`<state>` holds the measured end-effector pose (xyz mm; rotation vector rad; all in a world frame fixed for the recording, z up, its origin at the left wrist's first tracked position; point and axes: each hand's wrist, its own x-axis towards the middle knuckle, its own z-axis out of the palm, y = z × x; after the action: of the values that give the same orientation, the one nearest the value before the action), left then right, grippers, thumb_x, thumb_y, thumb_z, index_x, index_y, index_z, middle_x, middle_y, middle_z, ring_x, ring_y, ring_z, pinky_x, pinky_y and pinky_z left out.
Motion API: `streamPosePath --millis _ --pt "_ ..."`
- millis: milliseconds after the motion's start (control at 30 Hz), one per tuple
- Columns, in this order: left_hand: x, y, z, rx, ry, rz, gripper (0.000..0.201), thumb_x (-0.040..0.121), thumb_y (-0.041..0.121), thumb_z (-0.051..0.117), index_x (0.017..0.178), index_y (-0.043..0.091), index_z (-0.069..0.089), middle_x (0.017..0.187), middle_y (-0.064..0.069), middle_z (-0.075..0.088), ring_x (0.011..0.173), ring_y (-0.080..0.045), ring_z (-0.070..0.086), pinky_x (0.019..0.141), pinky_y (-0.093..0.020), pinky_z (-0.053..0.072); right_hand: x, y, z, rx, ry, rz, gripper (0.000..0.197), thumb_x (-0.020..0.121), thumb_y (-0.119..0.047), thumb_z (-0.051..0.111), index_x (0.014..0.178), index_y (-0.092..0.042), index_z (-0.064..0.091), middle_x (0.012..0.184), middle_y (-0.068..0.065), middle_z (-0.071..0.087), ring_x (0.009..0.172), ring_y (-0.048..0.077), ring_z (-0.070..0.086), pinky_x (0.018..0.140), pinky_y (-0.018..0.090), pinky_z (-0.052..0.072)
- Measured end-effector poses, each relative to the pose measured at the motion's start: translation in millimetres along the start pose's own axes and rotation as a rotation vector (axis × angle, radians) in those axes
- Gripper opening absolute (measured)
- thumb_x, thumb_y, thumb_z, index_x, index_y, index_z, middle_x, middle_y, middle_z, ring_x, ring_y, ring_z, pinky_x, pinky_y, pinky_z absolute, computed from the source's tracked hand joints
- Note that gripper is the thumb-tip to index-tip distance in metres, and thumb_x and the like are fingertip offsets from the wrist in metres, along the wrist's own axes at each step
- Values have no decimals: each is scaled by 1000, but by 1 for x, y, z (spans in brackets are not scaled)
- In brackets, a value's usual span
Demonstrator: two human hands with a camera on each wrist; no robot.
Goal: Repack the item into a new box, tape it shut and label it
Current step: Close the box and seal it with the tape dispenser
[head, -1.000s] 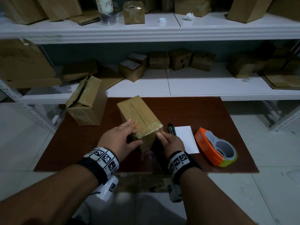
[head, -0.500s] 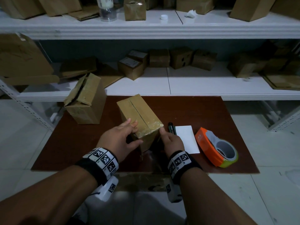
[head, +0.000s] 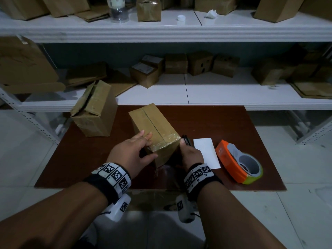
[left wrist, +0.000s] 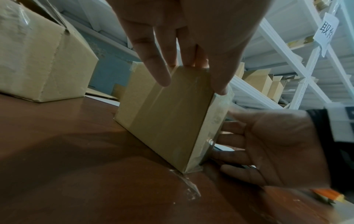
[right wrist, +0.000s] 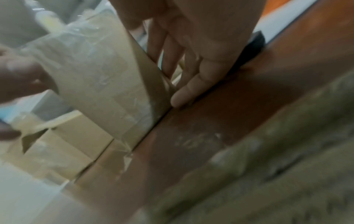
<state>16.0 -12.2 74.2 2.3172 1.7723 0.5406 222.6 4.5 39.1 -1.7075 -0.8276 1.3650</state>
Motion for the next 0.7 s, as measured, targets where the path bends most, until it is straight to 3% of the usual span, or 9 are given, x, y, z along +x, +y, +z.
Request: streamPosePath --millis 67,167,267,367,500,567,700 --pt "0 1 0 -3 8 -2 55 79 60 69 128 34 62 149 21 44 139 5 36 110 -25 40 1 -1 1 3 10 11 44 102 -39 53 120 -2 68 120 23 69 77 19 62 89 46 59" --pt "0 2 -1 -2 3 -4 55 79 59 70 128 34 63 150 20 44 138 4 37 110 -25 40 -6 -5 4 -39 -28 75 52 100 -59 41 108 -15 67 106 6 66 97 26 62 95 48 55" --pt "0 3 -3 13 -25 -23 60 79 61 68 133 36 58 153 18 41 138 1 40 109 -25 40 -23 0 11 -137 -118 -115 39 91 -68 52 109 -35 64 100 -15 64 99 17 64 95 45 54" --pt "0 5 -4 27 -30 -30 60 80 60 68 134 36 57 154 18 38 138 -1 41 109 -24 37 -21 3 8 -257 -103 -222 29 88 -64 61 108 -43 63 99 -18 68 97 15 67 88 42 58" --pt "1 1 -3 23 -54 -27 63 80 62 67 136 36 55 155 18 38 140 -1 37 111 -25 37 -22 -5 -2 -413 -117 -243 31 95 -53 59 122 -41 63 113 -11 71 100 13 64 90 35 53" --pt "1 0 -3 22 -64 -26 66 80 62 67 138 36 53 155 17 37 141 -2 37 111 -27 38 -25 -7 -5 -432 -124 -248 31 96 -49 59 125 -39 63 118 -9 71 106 15 64 95 37 52" --pt "2 4 -8 48 -66 -6 61 81 58 69 135 34 57 154 18 39 142 2 33 112 -24 35 -29 -15 -2 -436 -60 -289 43 92 -38 70 133 -30 60 122 -7 69 110 14 65 97 35 52"
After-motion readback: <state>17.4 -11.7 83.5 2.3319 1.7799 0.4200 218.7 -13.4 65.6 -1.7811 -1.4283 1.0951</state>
